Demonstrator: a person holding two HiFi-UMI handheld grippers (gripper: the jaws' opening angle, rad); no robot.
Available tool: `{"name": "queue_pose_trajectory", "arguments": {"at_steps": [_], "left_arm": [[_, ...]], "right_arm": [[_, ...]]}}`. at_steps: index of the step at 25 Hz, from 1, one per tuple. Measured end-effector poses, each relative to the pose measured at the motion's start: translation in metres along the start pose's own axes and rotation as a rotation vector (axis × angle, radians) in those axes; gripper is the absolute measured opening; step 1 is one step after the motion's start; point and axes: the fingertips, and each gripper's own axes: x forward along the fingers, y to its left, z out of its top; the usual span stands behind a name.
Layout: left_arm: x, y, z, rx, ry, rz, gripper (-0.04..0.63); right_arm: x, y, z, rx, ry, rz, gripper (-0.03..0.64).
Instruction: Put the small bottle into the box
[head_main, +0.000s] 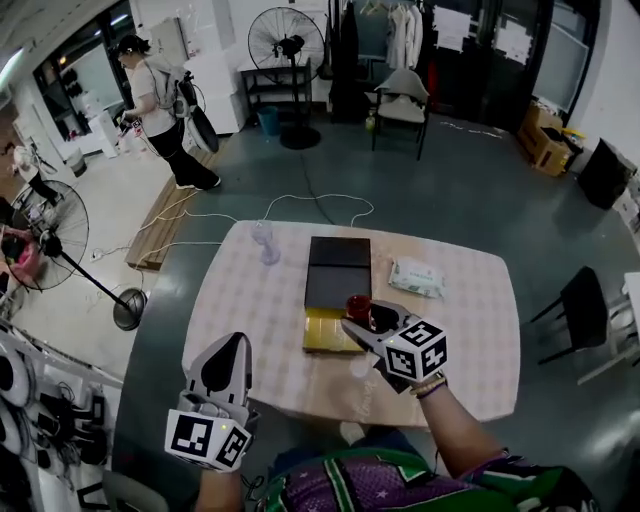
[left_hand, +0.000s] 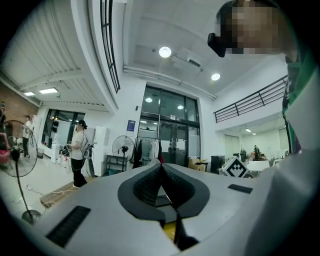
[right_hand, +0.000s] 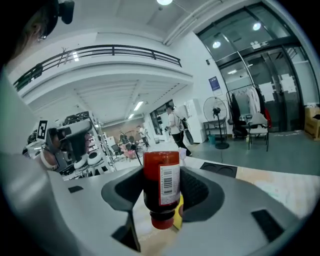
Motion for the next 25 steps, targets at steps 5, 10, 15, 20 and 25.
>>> {"name": "queue_pose_trajectory", "arguments": {"at_steps": [5, 10, 15, 20, 25], "left_arm": [[0.0, -0.002, -0.003, -0.006, 0.003, 0.054, 0.023], [0.002, -0.007, -0.006, 0.005, 0.012, 0.107, 0.023], [0.003, -0.009, -0.01, 0.0, 0.026, 0.161, 0.023], [0.004, -0.005, -0.021, -0.007, 0.042, 0.2, 0.023], [0.011, 0.0, -0.032, -0.016, 0.067, 0.234, 0.023]], "right_arm": [[0.034, -0.012, -0.028, 0.022, 0.1, 0.067, 0.228], [0.066, -0.03, -0.062, 0.038, 0.205, 0.113, 0.227], [0.088, -0.047, -0.095, 0.044, 0.304, 0.126, 0.227], [0.117, -0.053, -0.129, 0.057, 0.378, 0.148, 0.227], [0.14, -0.065, -0.153, 0.078, 0.436, 0.153, 0.227]]}}
